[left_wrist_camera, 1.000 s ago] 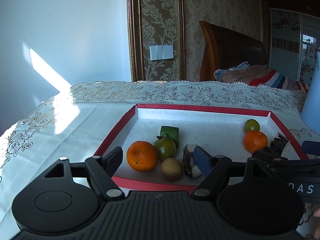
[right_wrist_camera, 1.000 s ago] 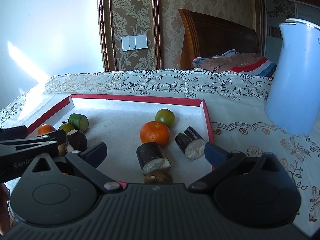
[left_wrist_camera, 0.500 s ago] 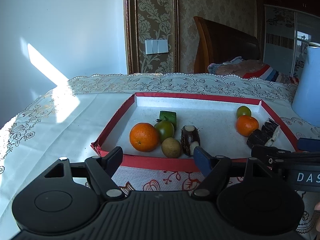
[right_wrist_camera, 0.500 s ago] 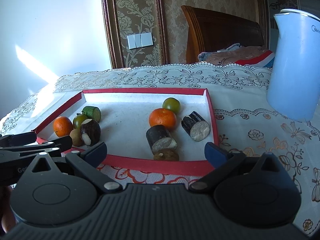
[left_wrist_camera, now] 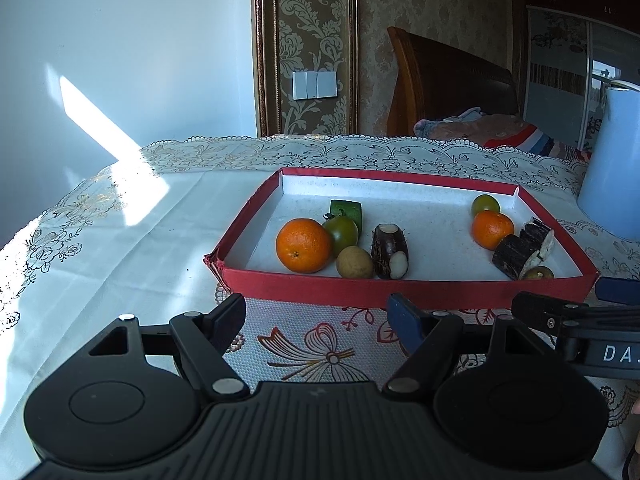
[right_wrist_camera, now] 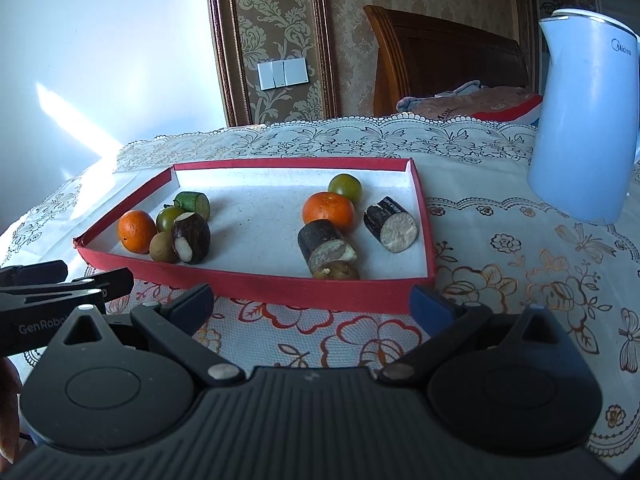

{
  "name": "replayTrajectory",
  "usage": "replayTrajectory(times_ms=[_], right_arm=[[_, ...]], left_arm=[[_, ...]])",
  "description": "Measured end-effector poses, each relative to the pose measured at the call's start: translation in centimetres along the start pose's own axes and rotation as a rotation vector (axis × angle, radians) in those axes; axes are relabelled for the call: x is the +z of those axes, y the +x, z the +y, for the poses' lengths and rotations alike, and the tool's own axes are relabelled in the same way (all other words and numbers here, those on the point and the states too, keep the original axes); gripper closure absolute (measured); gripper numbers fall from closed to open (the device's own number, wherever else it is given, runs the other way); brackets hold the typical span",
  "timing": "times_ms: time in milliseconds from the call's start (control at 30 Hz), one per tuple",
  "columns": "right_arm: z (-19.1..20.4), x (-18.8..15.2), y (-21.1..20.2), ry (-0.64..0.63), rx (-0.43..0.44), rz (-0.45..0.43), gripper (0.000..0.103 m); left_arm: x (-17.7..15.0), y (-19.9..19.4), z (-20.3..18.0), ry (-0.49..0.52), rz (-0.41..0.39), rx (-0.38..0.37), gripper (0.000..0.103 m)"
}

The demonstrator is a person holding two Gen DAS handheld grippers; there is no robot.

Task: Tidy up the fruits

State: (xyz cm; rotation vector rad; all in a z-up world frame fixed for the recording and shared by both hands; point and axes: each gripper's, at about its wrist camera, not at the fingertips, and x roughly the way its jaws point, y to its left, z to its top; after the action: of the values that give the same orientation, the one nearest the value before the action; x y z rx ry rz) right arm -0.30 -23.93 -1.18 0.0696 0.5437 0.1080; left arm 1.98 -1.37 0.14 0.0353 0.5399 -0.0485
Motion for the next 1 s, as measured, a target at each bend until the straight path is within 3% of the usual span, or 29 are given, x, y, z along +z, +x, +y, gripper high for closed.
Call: replayTrajectory(times_ms=[1000], right_arm=[[0.16, -0.20, 0.15, -0.005, -0.007, 0.006, 0.000]], left_arm=[[-0.21, -0.37, -0.23, 0.019, -0.015, 0.018, 0.025]])
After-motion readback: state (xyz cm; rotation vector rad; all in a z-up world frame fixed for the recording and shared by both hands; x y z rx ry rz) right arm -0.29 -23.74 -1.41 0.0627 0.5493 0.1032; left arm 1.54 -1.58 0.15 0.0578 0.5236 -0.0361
